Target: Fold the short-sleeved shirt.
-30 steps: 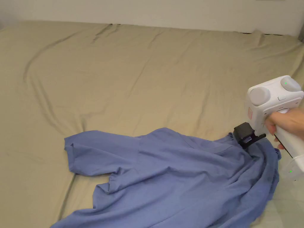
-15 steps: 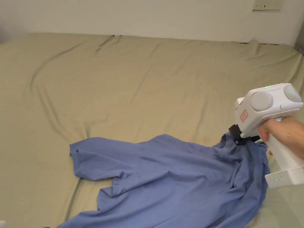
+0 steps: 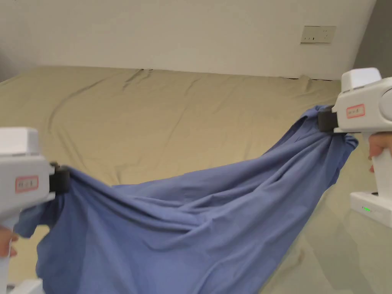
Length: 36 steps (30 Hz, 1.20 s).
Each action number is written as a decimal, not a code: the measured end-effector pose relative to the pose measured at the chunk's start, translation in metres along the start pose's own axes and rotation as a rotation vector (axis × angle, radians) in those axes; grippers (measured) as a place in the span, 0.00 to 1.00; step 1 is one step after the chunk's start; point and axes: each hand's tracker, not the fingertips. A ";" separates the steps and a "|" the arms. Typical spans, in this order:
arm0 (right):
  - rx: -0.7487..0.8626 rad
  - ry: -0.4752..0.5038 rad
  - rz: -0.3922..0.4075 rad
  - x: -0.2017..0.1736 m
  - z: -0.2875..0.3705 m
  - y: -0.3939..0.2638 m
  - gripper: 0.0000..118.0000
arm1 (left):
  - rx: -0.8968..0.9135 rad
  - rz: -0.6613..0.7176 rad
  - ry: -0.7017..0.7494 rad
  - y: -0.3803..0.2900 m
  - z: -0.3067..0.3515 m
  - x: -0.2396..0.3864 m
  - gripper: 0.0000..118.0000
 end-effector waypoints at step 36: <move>0.319 -0.257 -0.137 0.076 0.024 0.059 0.08 | 0.249 -0.148 0.199 0.159 -0.076 0.059 0.00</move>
